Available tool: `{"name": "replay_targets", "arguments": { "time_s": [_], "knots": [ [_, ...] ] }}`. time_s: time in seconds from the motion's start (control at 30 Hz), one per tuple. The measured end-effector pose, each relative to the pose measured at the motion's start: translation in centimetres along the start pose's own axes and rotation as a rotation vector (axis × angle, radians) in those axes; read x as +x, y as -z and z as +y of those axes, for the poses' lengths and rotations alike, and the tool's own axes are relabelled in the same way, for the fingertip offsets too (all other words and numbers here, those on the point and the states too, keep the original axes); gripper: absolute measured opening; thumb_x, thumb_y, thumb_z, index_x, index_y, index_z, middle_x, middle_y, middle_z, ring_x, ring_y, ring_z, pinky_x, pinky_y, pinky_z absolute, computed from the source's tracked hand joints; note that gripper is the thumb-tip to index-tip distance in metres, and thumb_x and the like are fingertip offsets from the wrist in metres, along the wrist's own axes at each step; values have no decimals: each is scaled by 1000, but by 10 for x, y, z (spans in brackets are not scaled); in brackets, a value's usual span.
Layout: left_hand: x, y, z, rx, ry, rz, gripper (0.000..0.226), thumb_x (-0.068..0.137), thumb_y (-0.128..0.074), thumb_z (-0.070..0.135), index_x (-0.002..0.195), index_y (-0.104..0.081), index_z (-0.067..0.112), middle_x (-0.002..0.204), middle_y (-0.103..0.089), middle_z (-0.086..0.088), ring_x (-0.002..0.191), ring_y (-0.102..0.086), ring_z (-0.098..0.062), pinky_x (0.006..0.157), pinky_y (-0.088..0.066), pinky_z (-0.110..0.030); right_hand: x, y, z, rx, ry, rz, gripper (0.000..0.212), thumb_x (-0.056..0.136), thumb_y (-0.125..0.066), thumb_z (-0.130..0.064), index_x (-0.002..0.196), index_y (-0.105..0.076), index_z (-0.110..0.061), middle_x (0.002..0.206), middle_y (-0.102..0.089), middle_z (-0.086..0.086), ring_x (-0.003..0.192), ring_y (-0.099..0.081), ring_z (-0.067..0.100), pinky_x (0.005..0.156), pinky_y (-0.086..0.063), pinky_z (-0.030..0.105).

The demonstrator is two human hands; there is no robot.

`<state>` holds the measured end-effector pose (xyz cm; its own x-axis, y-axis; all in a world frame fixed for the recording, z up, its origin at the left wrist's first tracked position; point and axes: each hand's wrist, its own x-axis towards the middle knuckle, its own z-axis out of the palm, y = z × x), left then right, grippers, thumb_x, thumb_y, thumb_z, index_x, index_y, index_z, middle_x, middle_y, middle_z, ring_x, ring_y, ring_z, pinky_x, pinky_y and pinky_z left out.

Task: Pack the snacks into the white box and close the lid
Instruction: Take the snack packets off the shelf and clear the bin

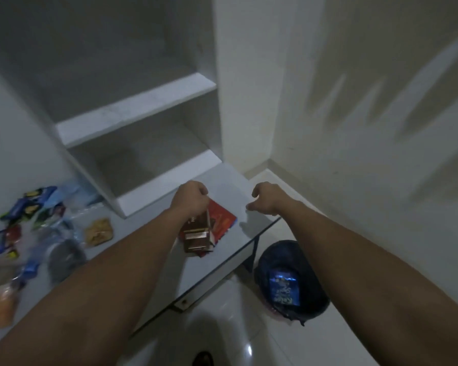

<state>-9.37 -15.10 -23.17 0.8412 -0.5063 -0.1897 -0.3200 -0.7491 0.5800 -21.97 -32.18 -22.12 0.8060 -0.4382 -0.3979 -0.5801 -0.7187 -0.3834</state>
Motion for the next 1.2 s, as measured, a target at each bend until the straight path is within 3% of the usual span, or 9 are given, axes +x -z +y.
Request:
{"name": "replay_targets", "arguments": {
  "time_s": [0.23, 0.43, 0.57, 0.73, 0.83, 0.93, 1.0, 1.13, 1.2],
  "knots": [
    [0, 20, -93, -66, 233, 37, 9, 77, -65, 12, 81, -72, 12, 97, -73, -13, 92, -67, -28, 78, -51, -30, 22, -68, -83, 88, 9, 11, 47, 78, -65, -43, 113, -55, -12, 112, -63, 12, 98, -62, 29, 80, -51, 34],
    [6, 3, -133, -274, 459, 11, 11, 83, -62, 5, 90, -67, -1, 98, -67, -19, 96, -64, -34, 70, -44, -28, 37, -125, -122, 148, -37, 122, 97, 59, -73, -63, 138, -33, -25, 125, -51, 11, 115, -53, 32, 95, -47, 45],
    [13, -11, -146, -579, 675, 7, 10, 75, -61, 4, 84, -59, 0, 86, -62, -21, 62, -58, -30, 52, -51, -31, 46, -145, -127, 78, -85, 142, 112, 54, -71, -69, 144, -18, -30, 131, -43, 11, 119, -48, 34, 97, -44, 51],
    [27, -29, -154, -791, 769, 59, 29, 65, -72, 17, 88, -66, 1, 81, -71, -16, 56, -66, -26, 54, -56, -32, 53, -147, -118, 209, -97, 118, 95, 66, -72, -55, 143, -22, -32, 125, -51, 12, 110, -57, 34, 90, -51, 48],
    [34, -34, -153, -889, 804, 87, 35, 59, -76, 13, 89, -62, 1, 85, -70, -17, 70, -68, -29, 73, -60, -42, 52, -149, -111, 296, -86, 137, 99, 61, -71, -60, 143, -22, -36, 124, -56, 8, 109, -59, 31, 89, -53, 49],
    [42, -37, -148, -942, 765, 83, 57, 40, -74, 12, 93, -62, -4, 82, -68, -17, 72, -69, -31, 77, -59, -50, 52, -149, -107, 316, -77, 138, 98, 65, -72, -53, 146, -20, -34, 127, -56, 9, 110, -58, 30, 88, -52, 43],
    [43, -37, -140, -820, 684, 123, 65, 46, -72, 13, 106, -56, -2, 90, -65, -14, 79, -68, -32, 78, -59, -50, 54, -147, -102, 311, -67, 157, 96, 68, -73, -48, 147, -21, -34, 127, -57, 7, 111, -57, 27, 84, -49, 36],
    [37, -35, -126, -488, 297, 188, 56, 63, -63, 19, 105, -31, 37, 104, -60, -10, 87, -65, -31, 75, -58, -50, 50, -132, -92, 297, -136, 229, 95, 69, -73, -45, 148, -19, -39, 117, -54, 10, 107, -57, 32, 86, -48, 38],
    [36, -34, -114, -418, 140, 163, 42, 68, -54, 18, 99, -37, 40, 98, -60, -7, 86, -64, -28, 70, -58, -48, 44, -119, -82, 267, -176, 260, 96, 70, -72, -46, 148, -17, -41, 113, -51, 12, 104, -58, 35, 87, -48, 40]
  ]
}}
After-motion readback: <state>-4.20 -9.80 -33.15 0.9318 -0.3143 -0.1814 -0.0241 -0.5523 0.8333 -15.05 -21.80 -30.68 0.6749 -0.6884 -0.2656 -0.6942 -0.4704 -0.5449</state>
